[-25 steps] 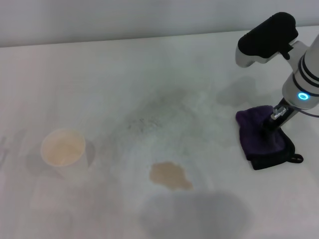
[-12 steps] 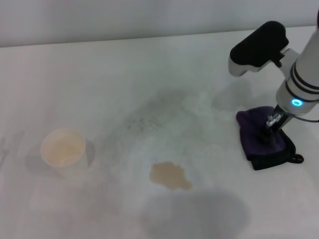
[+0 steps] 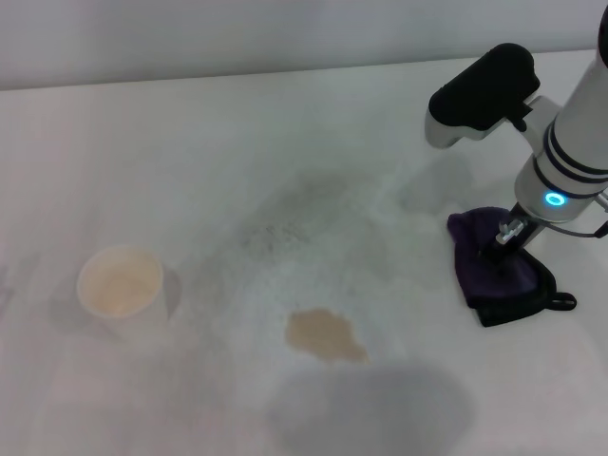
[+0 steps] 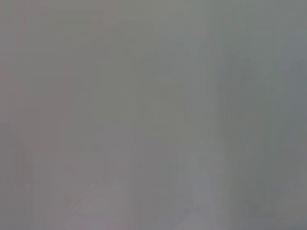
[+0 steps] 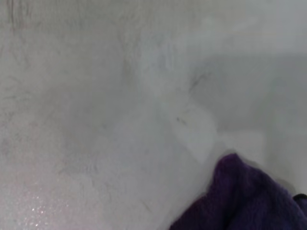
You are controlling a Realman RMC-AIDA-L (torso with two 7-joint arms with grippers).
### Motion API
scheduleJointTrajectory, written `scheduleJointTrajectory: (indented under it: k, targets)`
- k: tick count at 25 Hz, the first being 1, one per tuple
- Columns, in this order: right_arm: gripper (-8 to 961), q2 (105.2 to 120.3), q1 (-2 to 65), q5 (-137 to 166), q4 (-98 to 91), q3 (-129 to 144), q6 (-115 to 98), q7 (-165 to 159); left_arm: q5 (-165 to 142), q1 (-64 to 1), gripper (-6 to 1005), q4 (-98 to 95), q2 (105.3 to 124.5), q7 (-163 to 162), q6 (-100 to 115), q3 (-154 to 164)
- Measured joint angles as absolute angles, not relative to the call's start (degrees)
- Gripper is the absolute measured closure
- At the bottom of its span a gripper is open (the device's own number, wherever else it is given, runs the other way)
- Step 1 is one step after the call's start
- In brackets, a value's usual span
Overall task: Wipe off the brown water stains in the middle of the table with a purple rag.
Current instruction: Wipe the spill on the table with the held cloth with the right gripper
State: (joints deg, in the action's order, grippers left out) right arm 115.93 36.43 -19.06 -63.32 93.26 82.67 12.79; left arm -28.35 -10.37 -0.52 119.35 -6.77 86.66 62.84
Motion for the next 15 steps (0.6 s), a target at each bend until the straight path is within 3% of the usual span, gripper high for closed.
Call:
scheduleJointTrajectory:
  k: [3,8,15]
  targets:
    - [787,115.98,36.39,-19.13,-63.42,94.23,82.6,12.69,-28.3,-10.29,144,-0.52,119.35,-6.77,86.61,62.84]
    - [853,116.04,36.49,-22.98,-65.02,97.55,82.92,12.72,-28.31,-10.28,146,-0.53,119.35,-6.77,86.57,62.84]
    - [854,116.17,37.03,-28.57,-68.96,104.54,82.62,12.97,-28.7,-10.2,145,-0.53,119.35,-6.91,86.56,62.89]
